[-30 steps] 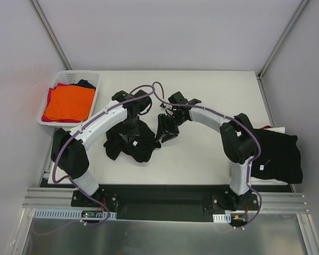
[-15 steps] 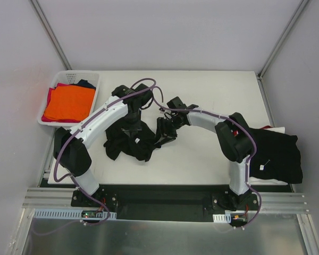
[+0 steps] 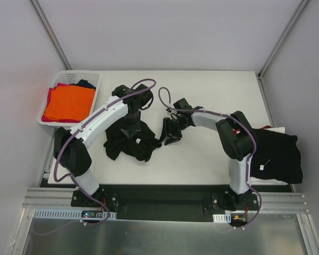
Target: Fold and stack the t-shirts
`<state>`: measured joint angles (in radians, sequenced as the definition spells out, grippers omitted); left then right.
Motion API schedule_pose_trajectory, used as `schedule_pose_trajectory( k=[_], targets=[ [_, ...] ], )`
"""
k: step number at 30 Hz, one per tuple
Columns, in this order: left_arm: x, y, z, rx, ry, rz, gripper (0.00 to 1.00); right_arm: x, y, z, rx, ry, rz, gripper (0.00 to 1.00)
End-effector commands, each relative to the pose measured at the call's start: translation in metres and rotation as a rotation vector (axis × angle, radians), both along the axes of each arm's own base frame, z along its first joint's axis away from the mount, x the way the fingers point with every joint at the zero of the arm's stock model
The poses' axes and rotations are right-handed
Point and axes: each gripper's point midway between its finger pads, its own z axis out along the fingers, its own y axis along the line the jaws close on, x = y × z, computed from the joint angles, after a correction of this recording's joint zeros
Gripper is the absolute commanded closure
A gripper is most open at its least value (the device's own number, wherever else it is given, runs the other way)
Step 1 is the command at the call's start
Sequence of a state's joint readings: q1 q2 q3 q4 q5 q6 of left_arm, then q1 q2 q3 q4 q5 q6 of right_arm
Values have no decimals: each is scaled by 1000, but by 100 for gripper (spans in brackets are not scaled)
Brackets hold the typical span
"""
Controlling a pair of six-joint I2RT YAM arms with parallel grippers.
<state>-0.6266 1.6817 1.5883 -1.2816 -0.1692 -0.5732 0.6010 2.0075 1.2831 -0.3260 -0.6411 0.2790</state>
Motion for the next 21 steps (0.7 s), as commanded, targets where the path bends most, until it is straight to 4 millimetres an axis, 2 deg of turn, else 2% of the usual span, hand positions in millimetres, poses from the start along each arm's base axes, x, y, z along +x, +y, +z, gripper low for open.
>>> schedule_pose_trajectory(
  k=[1, 6, 15, 21],
  targets=[
    [3, 10, 9, 40, -9, -21, 100, 11, -8, 2, 13, -26, -16, 54],
    [5, 10, 8, 49, -8, -34, 100, 11, -1, -2, 19, -14, -4, 54],
    [7, 9, 6, 54, -3, -42, 100, 2, 27, -2, 40, -2, 17, 54],
    [7, 8, 4, 55, 6, -38, 100, -3, 32, -1, 41, 3, 25, 55]
  ],
)
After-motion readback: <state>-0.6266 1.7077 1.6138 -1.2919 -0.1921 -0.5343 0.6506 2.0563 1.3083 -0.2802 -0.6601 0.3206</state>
